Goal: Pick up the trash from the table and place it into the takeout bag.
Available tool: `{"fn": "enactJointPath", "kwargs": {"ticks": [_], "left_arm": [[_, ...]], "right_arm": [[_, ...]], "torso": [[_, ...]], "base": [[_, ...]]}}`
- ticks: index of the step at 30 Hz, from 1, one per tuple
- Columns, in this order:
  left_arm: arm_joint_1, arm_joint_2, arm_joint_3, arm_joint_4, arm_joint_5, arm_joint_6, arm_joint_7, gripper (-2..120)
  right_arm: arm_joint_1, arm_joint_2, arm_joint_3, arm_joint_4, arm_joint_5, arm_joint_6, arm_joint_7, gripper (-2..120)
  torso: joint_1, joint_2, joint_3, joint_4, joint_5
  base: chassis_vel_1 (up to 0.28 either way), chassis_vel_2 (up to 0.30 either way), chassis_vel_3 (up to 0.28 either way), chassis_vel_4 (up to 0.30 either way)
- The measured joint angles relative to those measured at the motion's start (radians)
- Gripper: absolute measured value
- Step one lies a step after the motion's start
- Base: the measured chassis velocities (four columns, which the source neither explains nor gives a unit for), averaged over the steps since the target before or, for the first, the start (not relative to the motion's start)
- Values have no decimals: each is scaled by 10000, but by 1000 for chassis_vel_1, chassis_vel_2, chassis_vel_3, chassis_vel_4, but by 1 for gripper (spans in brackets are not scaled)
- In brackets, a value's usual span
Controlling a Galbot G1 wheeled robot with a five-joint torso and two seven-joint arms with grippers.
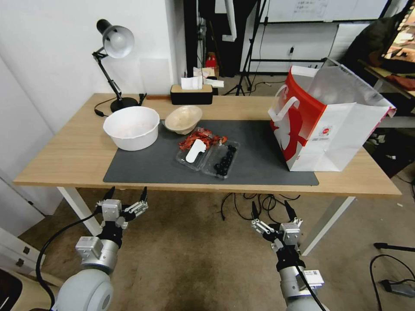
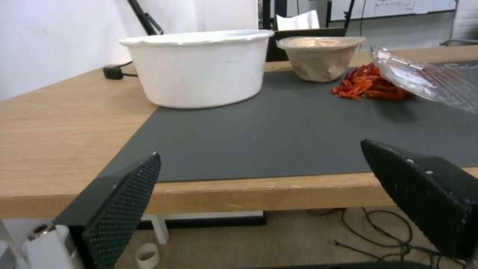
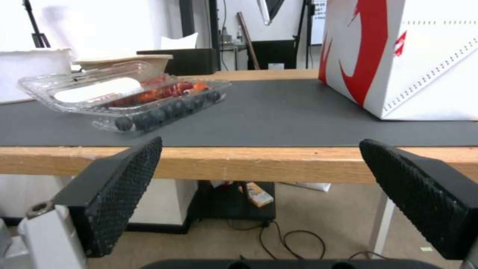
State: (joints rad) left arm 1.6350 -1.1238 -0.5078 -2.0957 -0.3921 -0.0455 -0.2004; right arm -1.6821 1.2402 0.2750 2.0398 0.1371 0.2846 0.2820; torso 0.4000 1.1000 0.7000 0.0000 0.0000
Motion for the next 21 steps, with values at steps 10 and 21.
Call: {"fn": "enactJointPath", "kwargs": {"ticks": [10, 21], "left_arm": [[-344, 186, 131, -506, -903, 582, -117, 100], [-4299, 2151, 964, -787, -5807, 3205, -1744, 100]], "right_arm": [[15, 29, 1, 23, 13, -4, -2, 100], [10, 30, -38, 158, -12, -112, 1, 100]], "torso": [[0, 0, 0, 1, 0], [1, -1, 1, -3, -1]], "base": [[0, 0, 0, 0], [0, 0, 0, 0]]}}
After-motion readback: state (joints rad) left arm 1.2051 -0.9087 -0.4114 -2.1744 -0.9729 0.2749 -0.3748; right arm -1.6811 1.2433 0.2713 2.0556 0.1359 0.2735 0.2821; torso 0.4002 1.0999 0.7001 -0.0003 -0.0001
